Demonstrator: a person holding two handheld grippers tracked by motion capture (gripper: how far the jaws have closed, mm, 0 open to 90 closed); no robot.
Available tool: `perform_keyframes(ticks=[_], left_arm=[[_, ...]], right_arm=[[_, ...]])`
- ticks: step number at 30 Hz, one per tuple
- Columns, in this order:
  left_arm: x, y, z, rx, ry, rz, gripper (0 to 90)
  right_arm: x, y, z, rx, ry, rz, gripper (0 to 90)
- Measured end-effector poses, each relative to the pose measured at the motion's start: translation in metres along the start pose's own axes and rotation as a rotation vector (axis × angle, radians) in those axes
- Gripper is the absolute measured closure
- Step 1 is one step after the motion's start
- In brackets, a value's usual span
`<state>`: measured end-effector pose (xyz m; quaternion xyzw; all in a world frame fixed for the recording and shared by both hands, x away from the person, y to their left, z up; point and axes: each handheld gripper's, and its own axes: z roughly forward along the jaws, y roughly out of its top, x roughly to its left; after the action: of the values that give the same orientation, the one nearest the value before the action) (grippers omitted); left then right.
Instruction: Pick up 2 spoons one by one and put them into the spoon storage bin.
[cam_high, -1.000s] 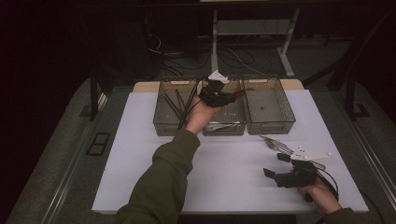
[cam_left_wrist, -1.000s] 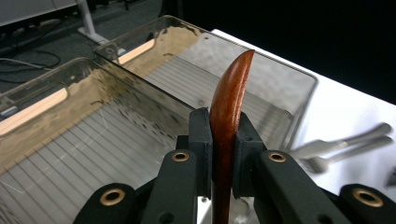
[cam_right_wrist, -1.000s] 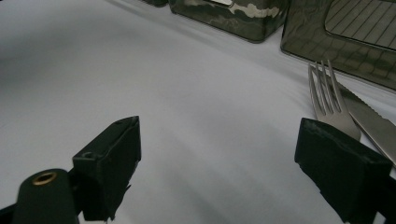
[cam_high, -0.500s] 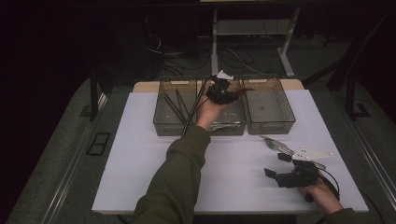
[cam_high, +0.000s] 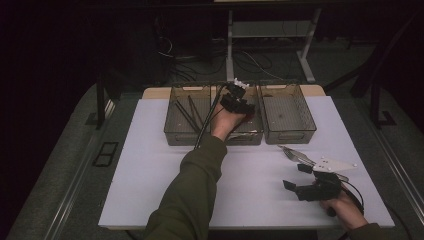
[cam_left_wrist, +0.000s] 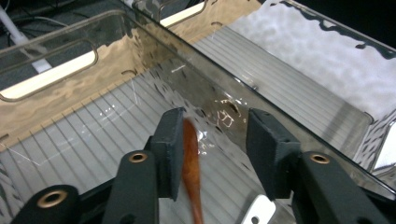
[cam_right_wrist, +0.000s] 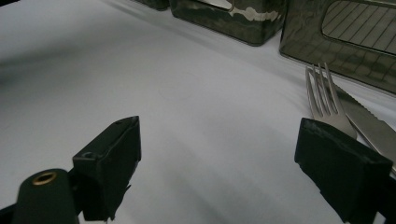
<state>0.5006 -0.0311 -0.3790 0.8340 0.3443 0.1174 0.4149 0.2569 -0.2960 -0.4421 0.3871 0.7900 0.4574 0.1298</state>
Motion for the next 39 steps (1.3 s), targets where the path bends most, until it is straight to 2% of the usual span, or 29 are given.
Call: perform_keyframes(ticks=[6,10,14,20,22,24,25,26,32,39], left_arm=[[-0.004,0.003,-0.01,-0.015,-0.034,0.005,48.4],[-0.006,0.002,-0.018,-0.02,-0.048,0.027,45.7],[-0.008,-0.002,-0.027,-0.022,-0.057,0.044,44.0],[-0.009,-0.008,-0.042,-0.053,-0.096,0.057,41.9],[-0.01,-0.011,-0.048,-0.049,-0.115,0.073,40.9],[-0.012,-0.014,-0.054,-0.049,-0.126,0.084,40.4],[-0.014,-0.016,-0.056,-0.06,-0.132,0.075,40.2],[-0.014,-0.017,-0.059,-0.056,-0.137,0.09,40.0],[-0.02,-0.031,-0.073,-0.071,-0.163,0.116,37.3],[-0.028,-0.057,-0.09,-0.076,-0.183,0.141,31.9]], right_arm=[[0.0,0.0,0.0,0.002,-0.002,-0.002,14.0],[0.0,0.0,0.0,0.002,-0.004,-0.004,14.0],[0.0,0.0,0.001,0.002,-0.006,-0.005,14.0],[0.0,0.0,0.001,0.005,-0.005,-0.002,14.0],[0.0,0.0,0.001,0.004,-0.004,-0.001,14.0],[0.0,0.0,0.001,0.005,-0.005,-0.002,14.0],[0.0,0.0,0.001,0.004,-0.006,-0.002,14.0],[0.0,0.0,0.001,0.005,-0.006,-0.001,14.0],[0.0,0.0,0.002,0.007,-0.007,0.005,14.0],[-0.001,0.0,0.002,0.006,-0.008,0.009,14.0]])
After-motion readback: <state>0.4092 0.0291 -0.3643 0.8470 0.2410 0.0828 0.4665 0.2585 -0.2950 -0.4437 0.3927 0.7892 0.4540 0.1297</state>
